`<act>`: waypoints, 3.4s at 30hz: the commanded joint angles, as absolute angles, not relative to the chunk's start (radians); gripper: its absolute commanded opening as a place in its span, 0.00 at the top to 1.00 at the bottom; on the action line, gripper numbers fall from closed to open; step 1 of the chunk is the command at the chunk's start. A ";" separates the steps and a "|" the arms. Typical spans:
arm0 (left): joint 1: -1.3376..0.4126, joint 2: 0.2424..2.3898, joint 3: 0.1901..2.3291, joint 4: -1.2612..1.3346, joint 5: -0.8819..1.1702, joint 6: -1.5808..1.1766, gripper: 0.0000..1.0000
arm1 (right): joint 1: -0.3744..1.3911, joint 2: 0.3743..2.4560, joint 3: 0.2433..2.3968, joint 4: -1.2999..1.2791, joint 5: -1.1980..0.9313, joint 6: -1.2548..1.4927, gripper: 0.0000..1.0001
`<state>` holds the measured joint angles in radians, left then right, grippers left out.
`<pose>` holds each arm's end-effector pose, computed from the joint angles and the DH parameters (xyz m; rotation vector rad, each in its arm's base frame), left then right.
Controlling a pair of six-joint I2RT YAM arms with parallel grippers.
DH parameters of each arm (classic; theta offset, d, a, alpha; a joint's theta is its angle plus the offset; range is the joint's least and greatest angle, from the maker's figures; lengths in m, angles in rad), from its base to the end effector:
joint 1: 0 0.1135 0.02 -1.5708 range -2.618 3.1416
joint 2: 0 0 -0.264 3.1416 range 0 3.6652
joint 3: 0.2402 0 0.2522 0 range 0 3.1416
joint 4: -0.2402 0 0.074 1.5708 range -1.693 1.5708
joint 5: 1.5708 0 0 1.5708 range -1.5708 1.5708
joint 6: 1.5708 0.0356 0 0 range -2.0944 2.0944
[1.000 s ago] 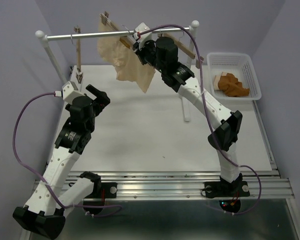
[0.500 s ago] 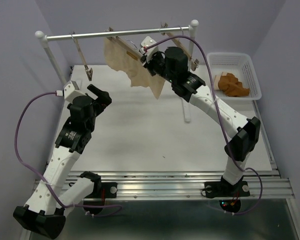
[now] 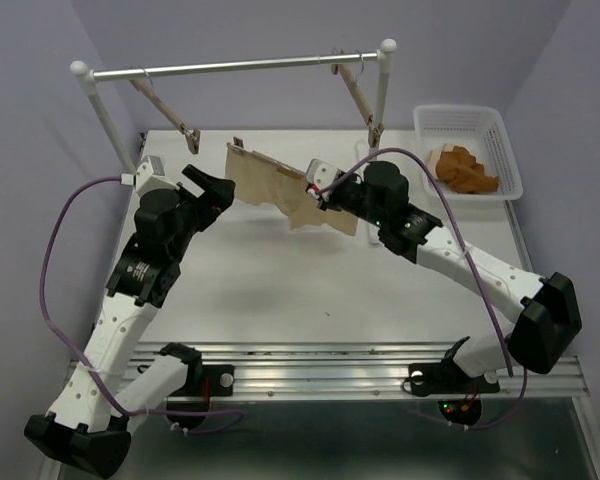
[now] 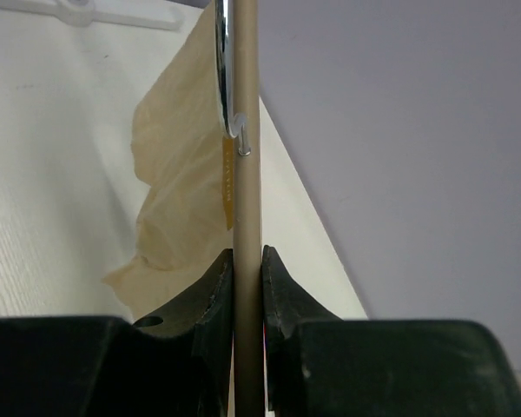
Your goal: Remove the underwear clipped to the hanger
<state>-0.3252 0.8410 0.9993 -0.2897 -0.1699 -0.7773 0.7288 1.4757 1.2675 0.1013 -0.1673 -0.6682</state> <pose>0.1768 -0.0533 0.3938 -0.5172 1.6686 -0.6734 0.2612 0.2412 0.3727 -1.1736 1.2015 0.1859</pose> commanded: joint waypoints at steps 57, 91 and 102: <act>-0.325 0.900 0.986 -0.235 -0.081 -1.147 0.17 | 1.022 1.327 0.681 0.882 0.179 -1.497 0.99; -0.325 0.899 0.974 -0.261 -0.089 -1.154 1.00 | 1.071 1.348 0.673 0.904 0.233 -1.560 0.99; -0.325 0.894 0.954 -0.242 -0.077 -1.154 1.00 | 1.071 1.348 0.686 0.910 0.245 -1.526 0.99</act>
